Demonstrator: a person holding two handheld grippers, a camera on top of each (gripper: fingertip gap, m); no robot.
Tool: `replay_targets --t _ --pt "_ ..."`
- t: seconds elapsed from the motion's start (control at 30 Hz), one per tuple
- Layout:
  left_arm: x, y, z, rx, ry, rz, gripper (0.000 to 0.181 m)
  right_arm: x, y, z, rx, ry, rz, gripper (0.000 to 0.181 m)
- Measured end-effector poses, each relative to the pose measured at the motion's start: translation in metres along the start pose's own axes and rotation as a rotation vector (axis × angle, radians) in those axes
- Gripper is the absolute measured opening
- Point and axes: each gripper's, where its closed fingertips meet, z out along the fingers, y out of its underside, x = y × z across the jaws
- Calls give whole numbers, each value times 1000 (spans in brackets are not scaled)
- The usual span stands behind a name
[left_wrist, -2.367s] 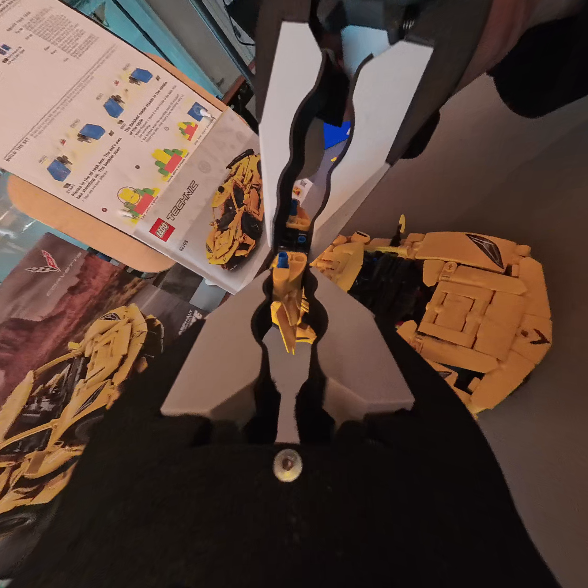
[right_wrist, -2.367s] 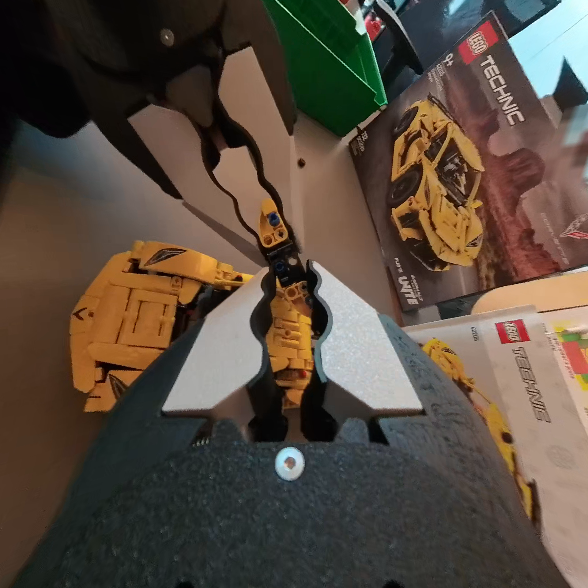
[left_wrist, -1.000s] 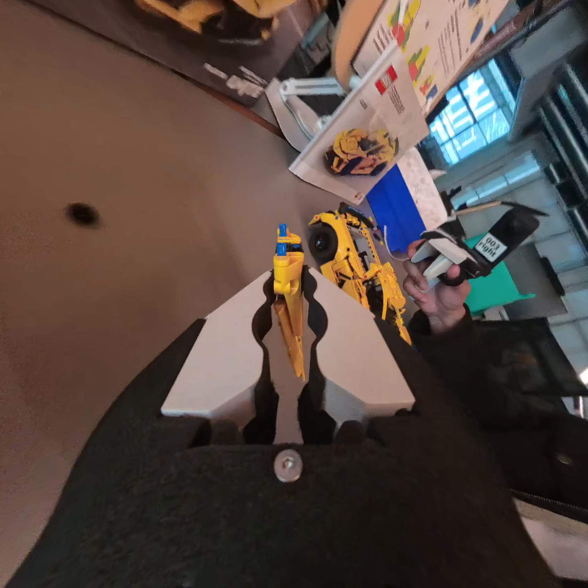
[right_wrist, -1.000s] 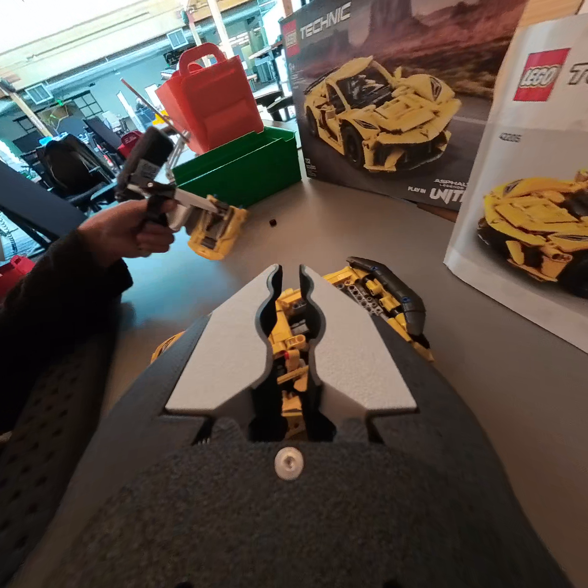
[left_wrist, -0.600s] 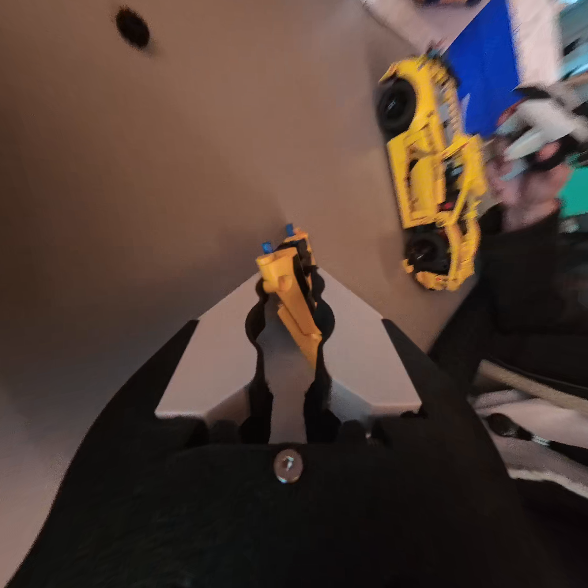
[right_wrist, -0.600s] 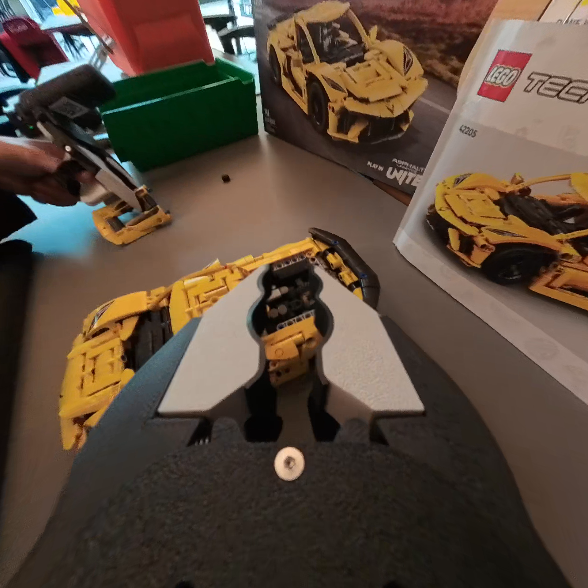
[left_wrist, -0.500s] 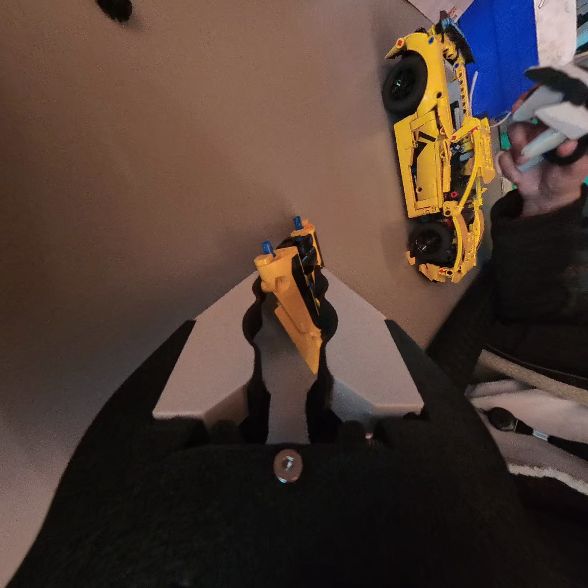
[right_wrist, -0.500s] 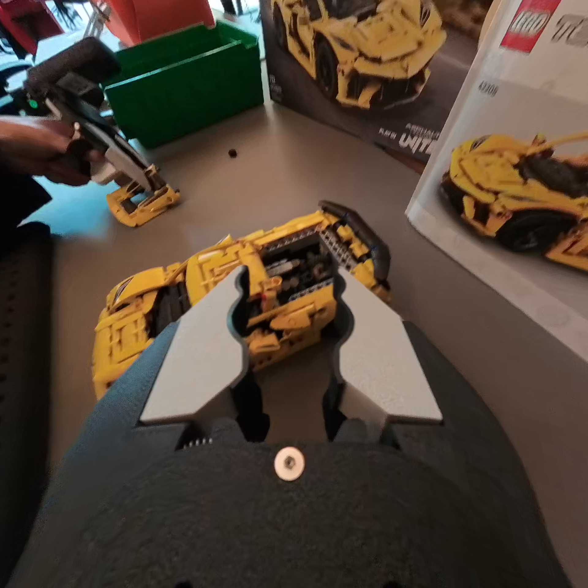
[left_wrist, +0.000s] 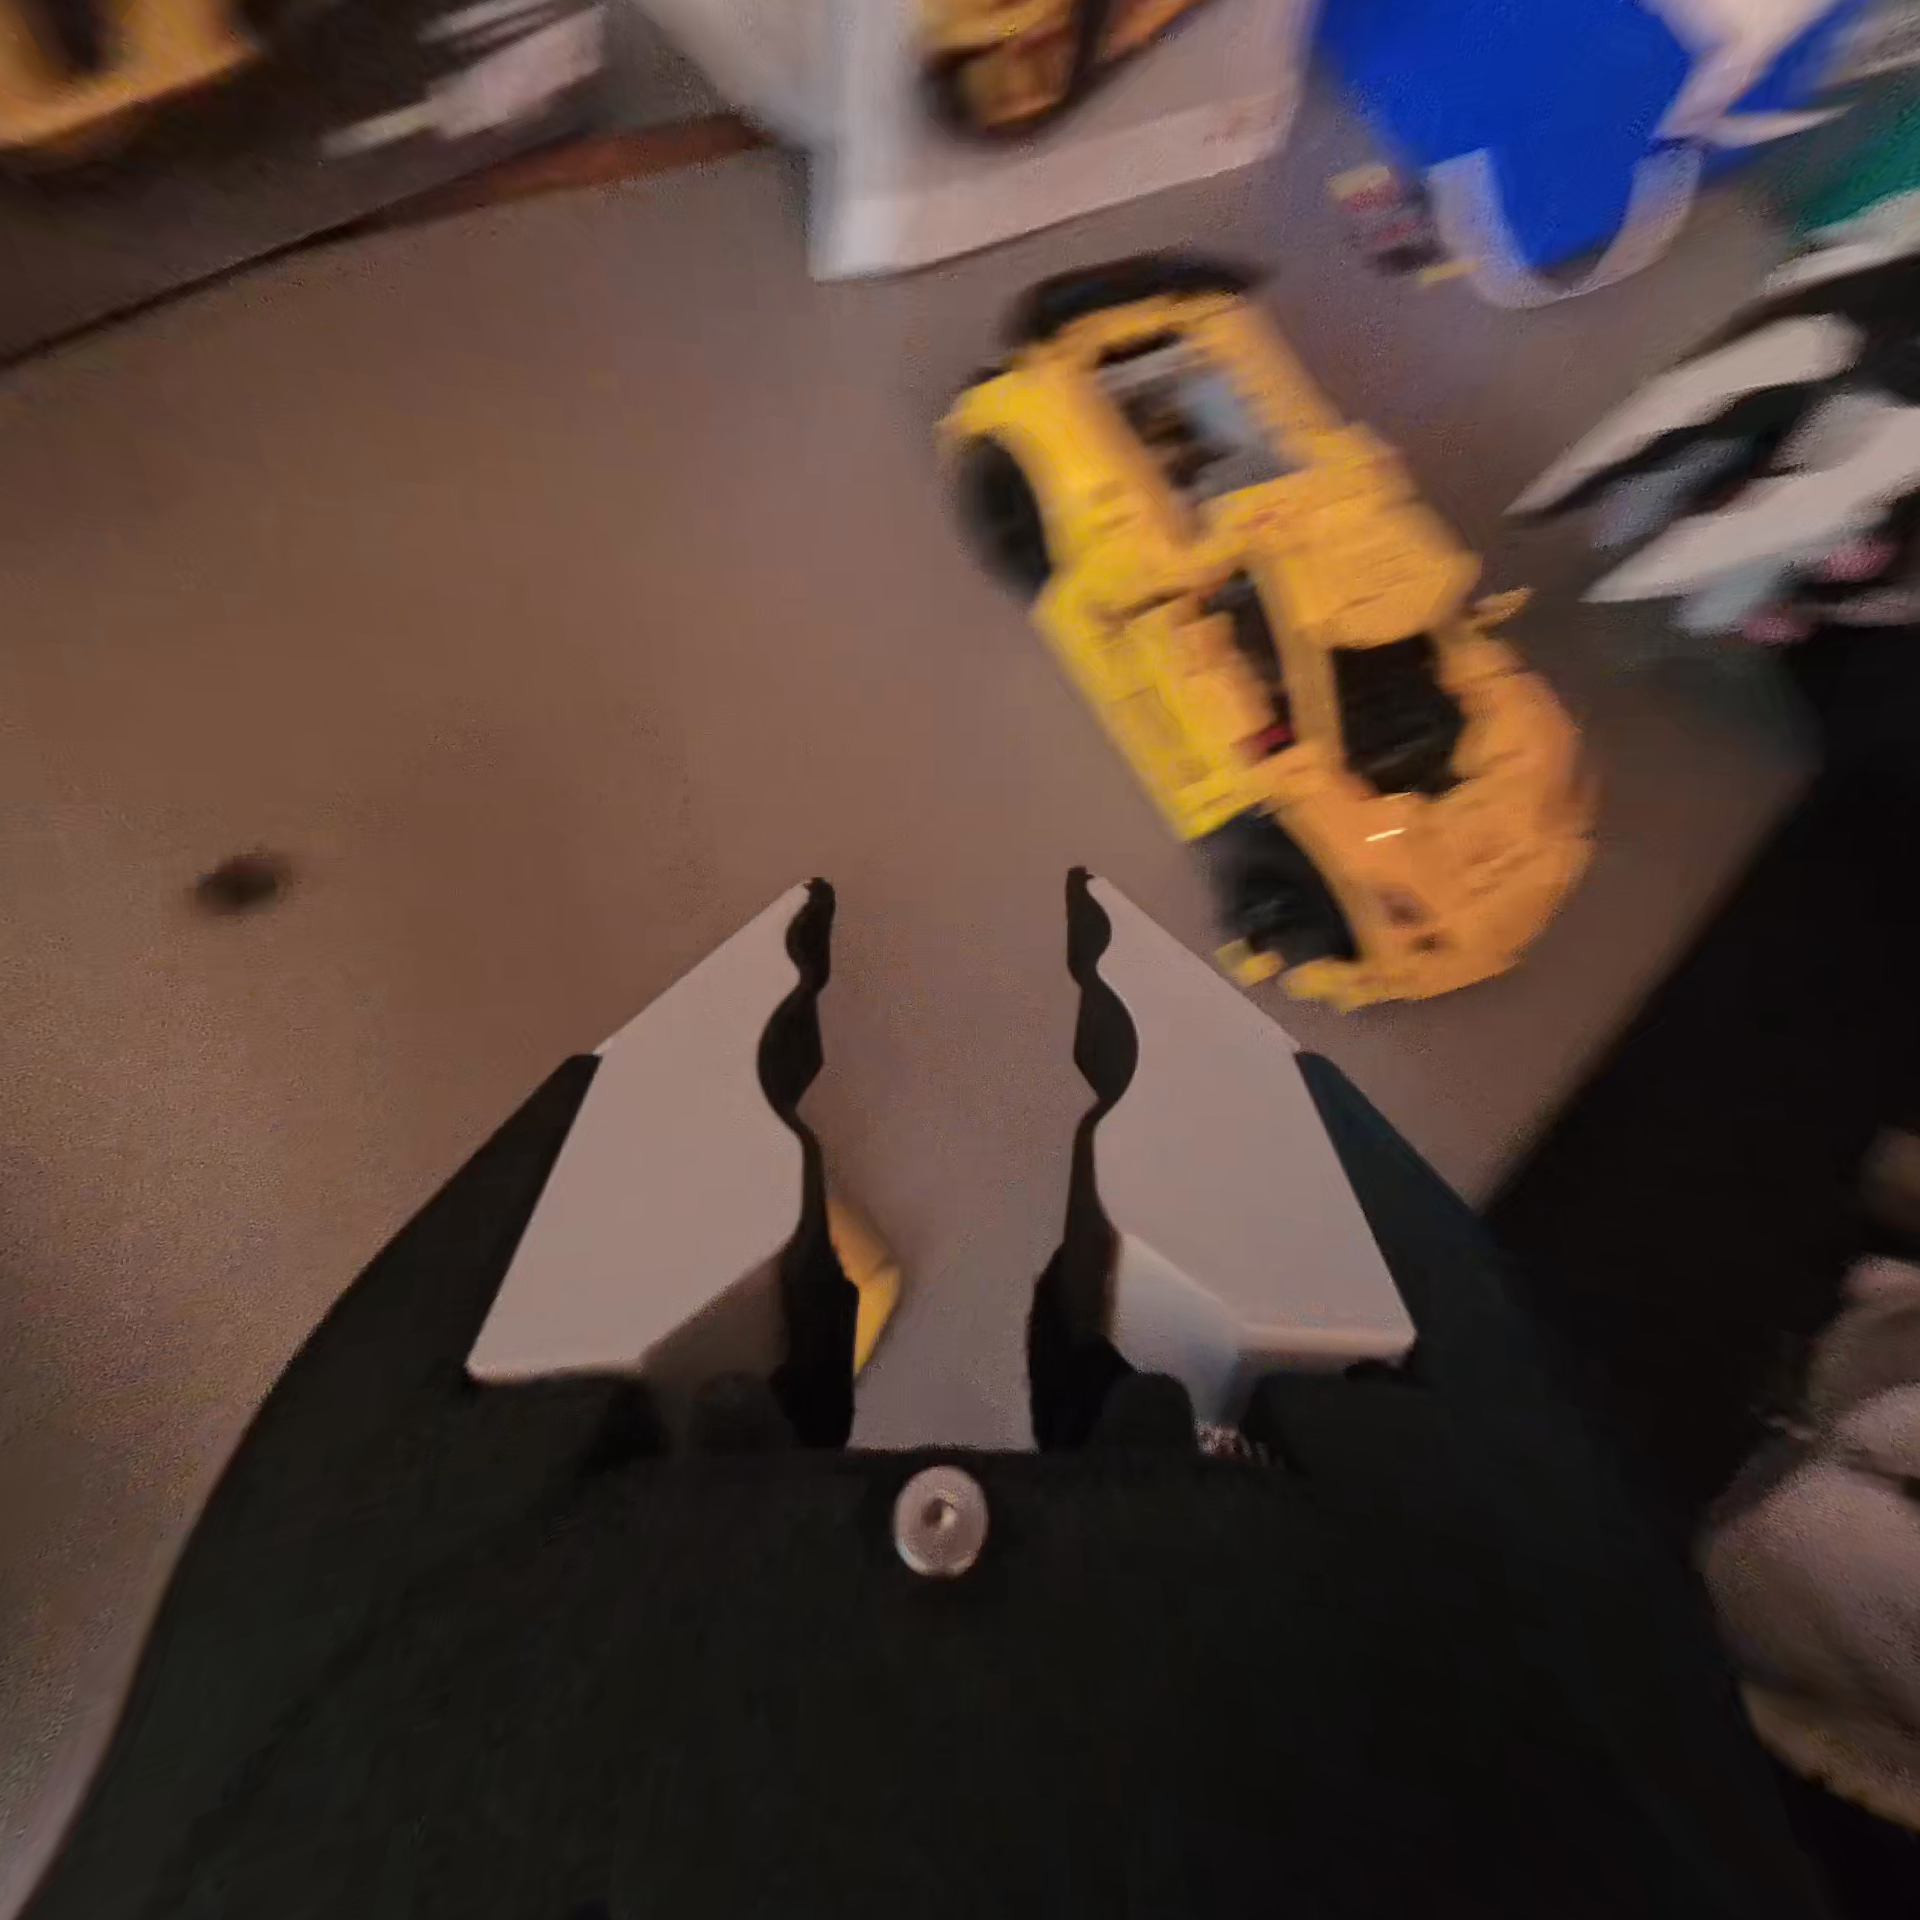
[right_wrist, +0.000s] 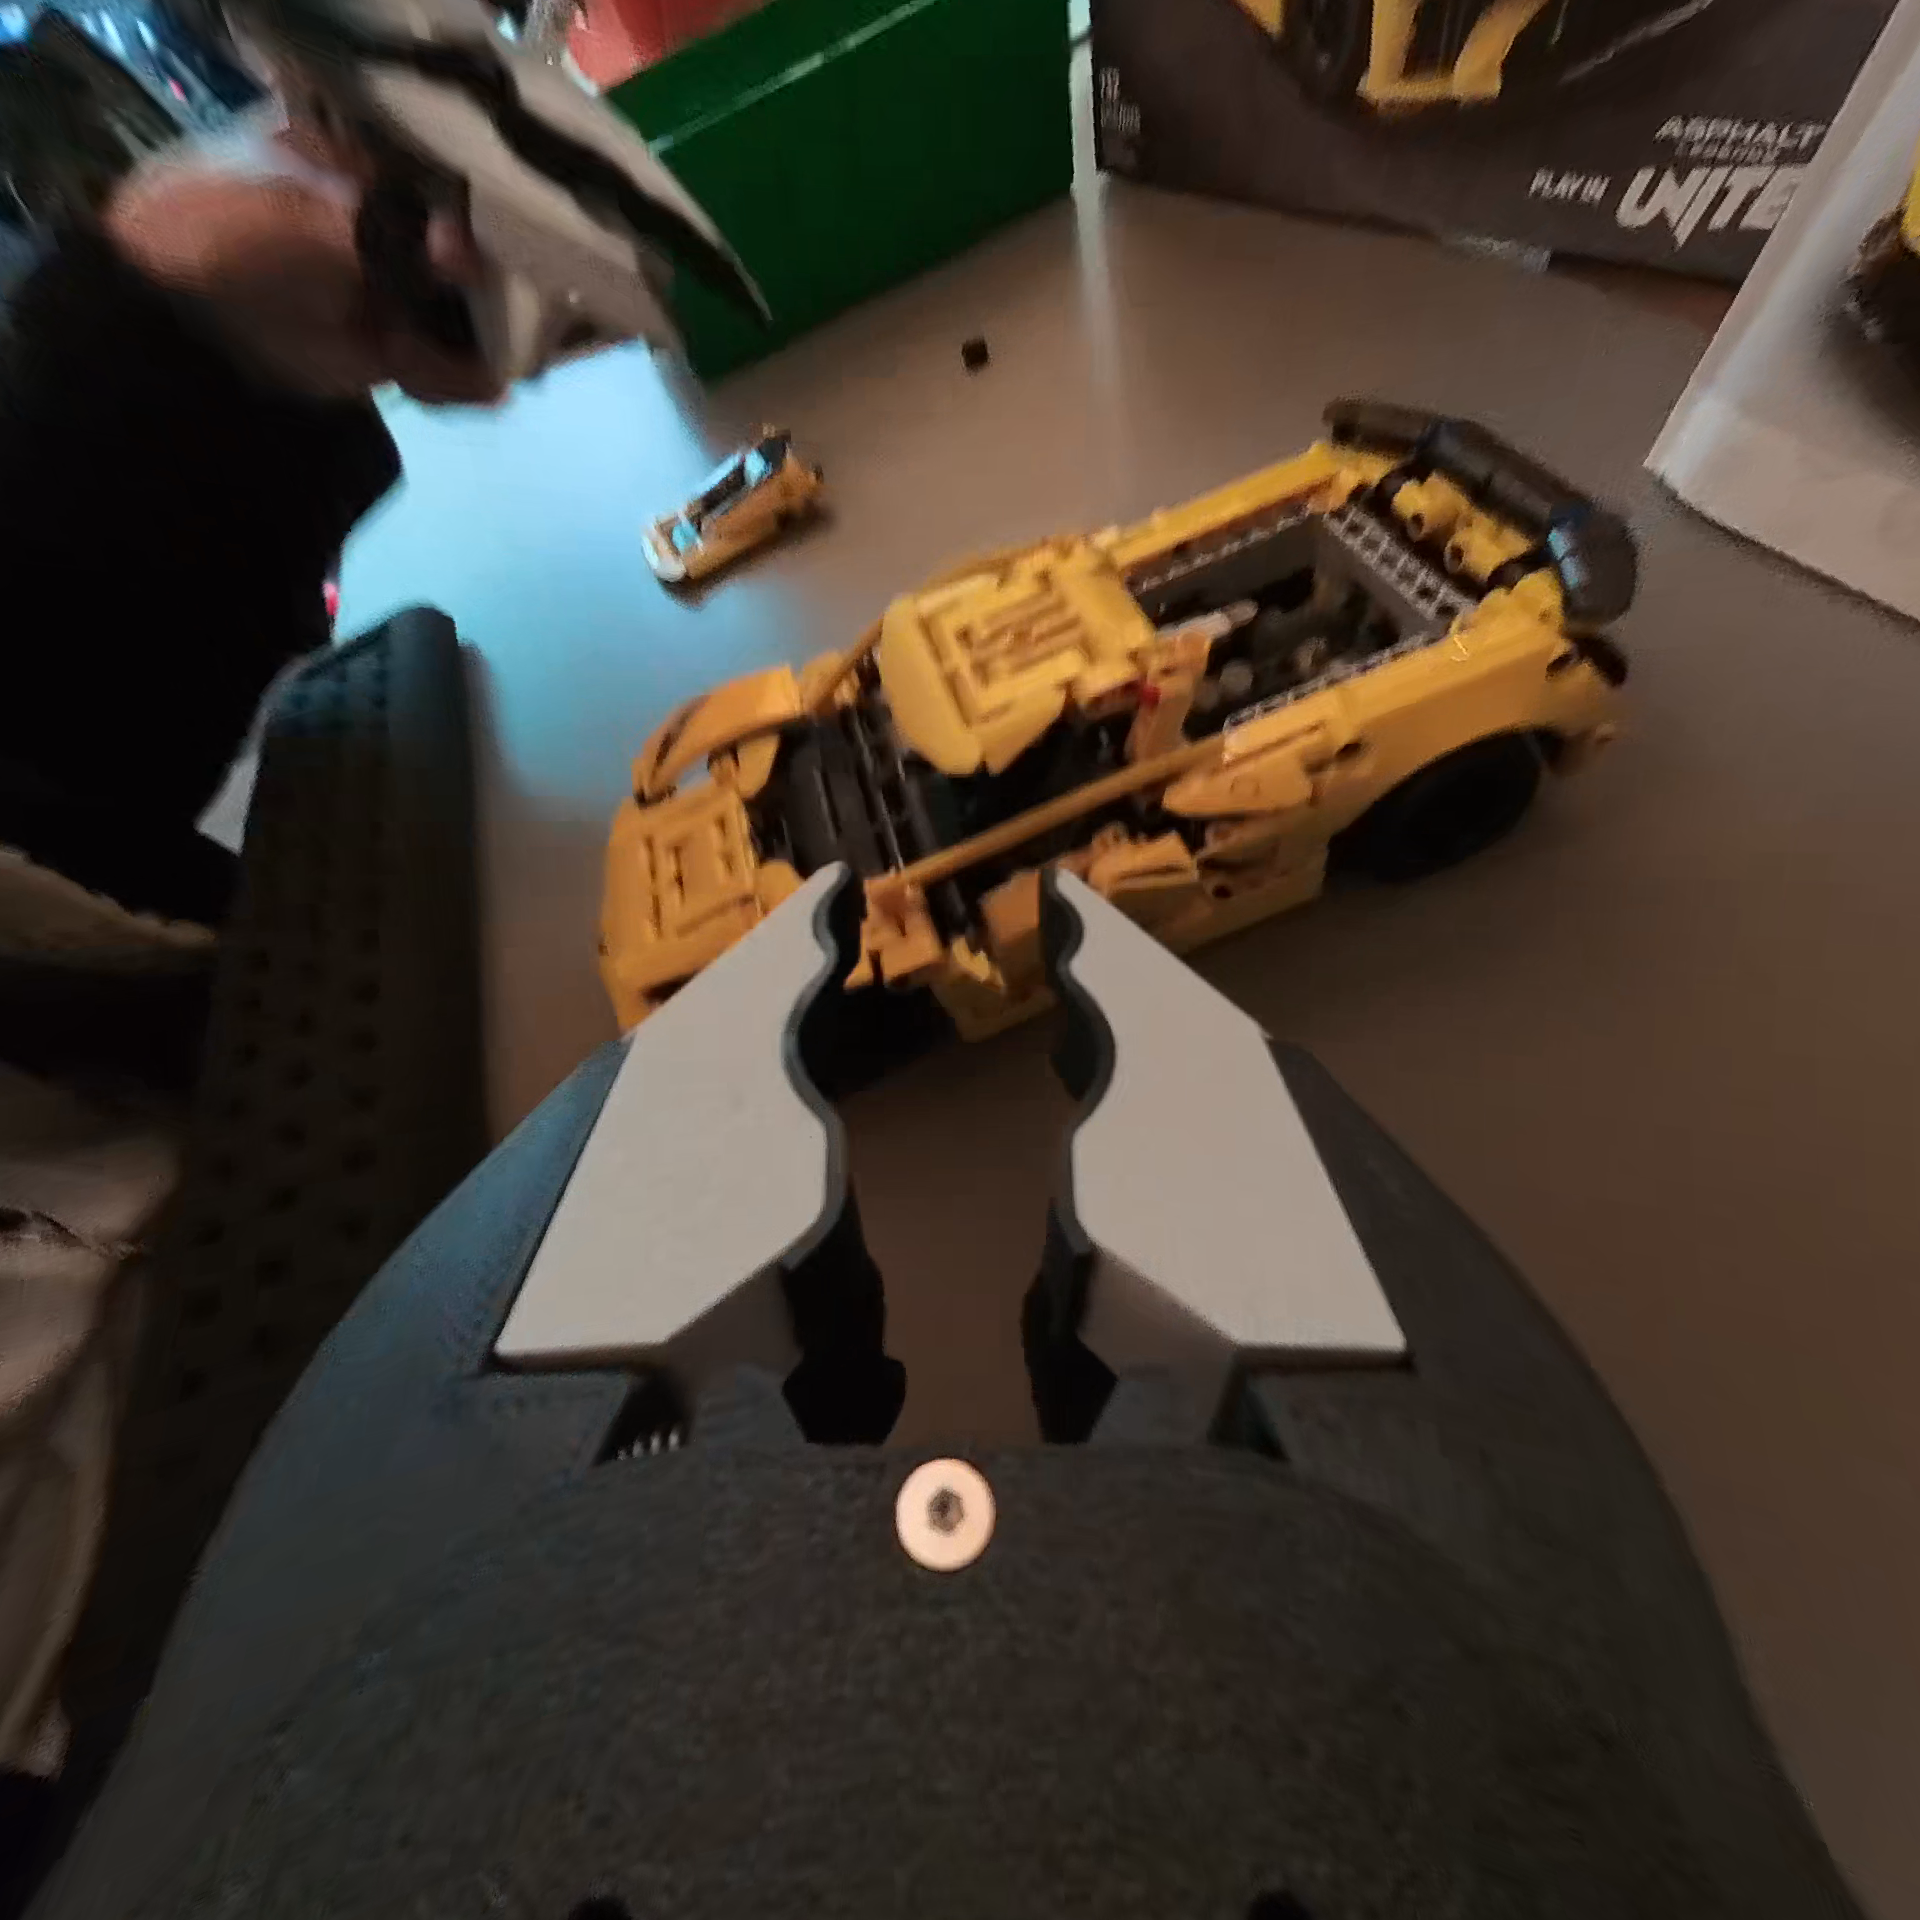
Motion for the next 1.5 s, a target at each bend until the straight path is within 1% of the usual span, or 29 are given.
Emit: replay_targets --t 0.03,0.07,0.13,0.17,0.23,0.3,0.33,0.43,0.53,0.6,0.67,0.7,0.73,0.83,0.87,0.9,0.93,1.0,1.03,1.07,1.1,1.17,1.2,1.23,1.27,1.37,1.47,1.5 --pt "23 -4 23 12 90 -5 45 3 -6 3 0 11 31 31" --pt "43 -4 45 -8 166 -21 45 8 -8 9 -21 29 61 32" --pt "69 2 81 -73 266 -24 45 15 -7 20 -80 63 69 32" --pt "75 7 93 -110 284 -4 45 18 -5 24 -95 86 70 29" --pt "81 14 104 -151 303 22 45 19 2 31 -131 125 53 27" --pt "81 12 108 -132 287 37 43 17 14 37 -171 137 51 26" --pt "79 11 108 -129 280 47 38 15 12 38 -141 128 68 25" --pt "75 6 111 -109 261 49 38 11 12 44 -123 81 134 23" --pt "74 0 110 -67 233 73 35 14 10 42 -121 86 139 13" --pt "78 -9 104 -27 259 61 26 7 6 40 -96 29 157 7" --pt "78 -17 102 -10 271 42 22 2 4 38 -77 -14 158 4" --pt "78 -16 105 -27 285 32 22 -4 1 35 -58 -55 161 3" --pt "79 -14 108 -52 313 15 22 -3 2 33 -57 -44 152 3" --pt "97 -6 116 -92 462 -54 24 -4 4 31 -61 -46 118 4" --pt "96 -2 119 -96 465 -55 18 -4 5 30 -80 -43 67 5" --pt "96 -1 119 -90 472 -49 7 -1 5 29 -95 -18 7 7" --pt "98 1 118 -95 494 -46 7 2 -3 26 -82 16 -51 12" --pt "99 2 115 -92 513 -25 6 7 -31 22 -16 105 -164 42" --pt "100 3 115 -80 517 -15 6 7 -39 25 -29 143 -237 57" --pt "101 3 115 -70 522 -12 7 4 -38 34 -90 160 -318 67" --pt "102 3 114 -64 529 -12 7 3 -34 47 -163 171 -385 72" --pt "104 5 111 -62 551 -16 7 7 -27 73 -264 191 -466 72" --pt "104 6 110 -61 557 -15 7 10 -23 83 -301 182 -481 78" --pt "104 7 109 -55 555 -11 7 9 -18 91 -338 146 -467 78" --pt "102 6 108 -41 547 -9 6 8 -15 95 -356 105 -432 72" --pt "103 5 107 -22 531 21 5 10 -15 94 -345 53 -354 74" --pt "106 7 106 -13 483 118 4 10 -13 94 -364 61 -359 74" --pt "105 6 106 -9 473 120 4 11 -13 94 -364 64 -350 74"
